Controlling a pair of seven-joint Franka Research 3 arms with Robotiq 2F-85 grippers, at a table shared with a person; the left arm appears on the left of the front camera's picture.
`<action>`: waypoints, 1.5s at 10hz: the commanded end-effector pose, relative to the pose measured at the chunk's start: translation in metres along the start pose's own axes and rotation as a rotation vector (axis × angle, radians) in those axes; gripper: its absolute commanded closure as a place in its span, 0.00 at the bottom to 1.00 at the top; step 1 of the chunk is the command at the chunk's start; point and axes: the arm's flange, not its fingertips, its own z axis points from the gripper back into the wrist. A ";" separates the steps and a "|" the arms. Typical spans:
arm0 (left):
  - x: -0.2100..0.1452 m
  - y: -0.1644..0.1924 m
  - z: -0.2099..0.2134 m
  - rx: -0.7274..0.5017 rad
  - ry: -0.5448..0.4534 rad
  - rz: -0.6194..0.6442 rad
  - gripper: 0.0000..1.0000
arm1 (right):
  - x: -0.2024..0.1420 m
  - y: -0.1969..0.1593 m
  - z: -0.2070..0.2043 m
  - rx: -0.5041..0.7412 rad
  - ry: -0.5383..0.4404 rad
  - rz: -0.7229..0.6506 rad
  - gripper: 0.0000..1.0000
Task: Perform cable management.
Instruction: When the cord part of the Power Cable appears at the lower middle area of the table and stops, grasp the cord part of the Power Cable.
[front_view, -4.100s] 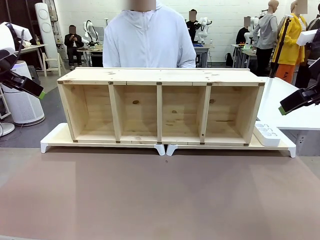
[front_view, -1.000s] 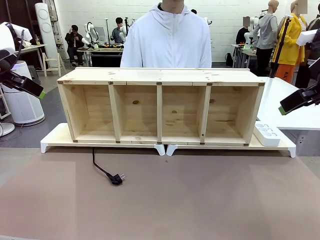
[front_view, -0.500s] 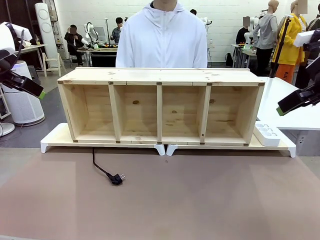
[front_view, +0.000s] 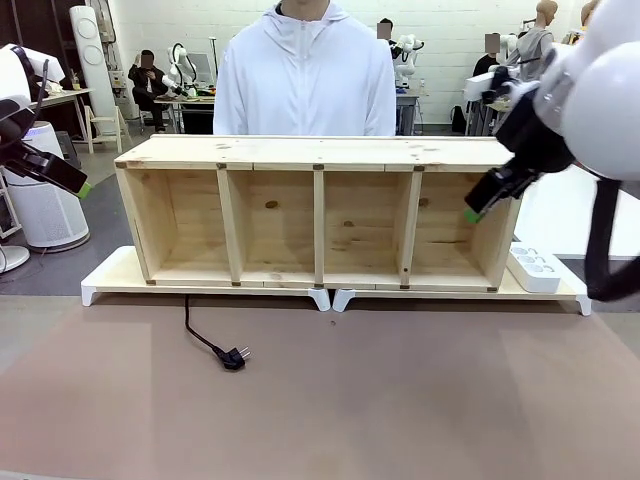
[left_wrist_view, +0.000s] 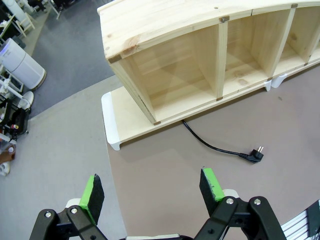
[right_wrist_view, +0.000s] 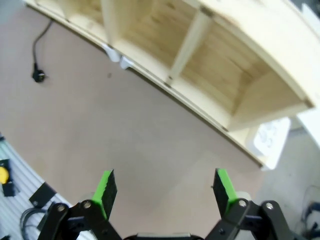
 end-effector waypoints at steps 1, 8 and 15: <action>0.002 0.000 -0.002 0.008 -0.008 -0.003 0.00 | 0.028 0.001 -0.016 0.094 0.022 0.095 0.00; 0.002 0.000 -0.002 0.008 -0.008 -0.003 0.00 | 0.134 0.072 -0.124 0.353 0.096 0.385 0.00; 0.002 0.000 -0.002 0.008 -0.008 -0.003 0.00 | 0.193 0.168 -0.225 0.513 0.268 0.559 0.00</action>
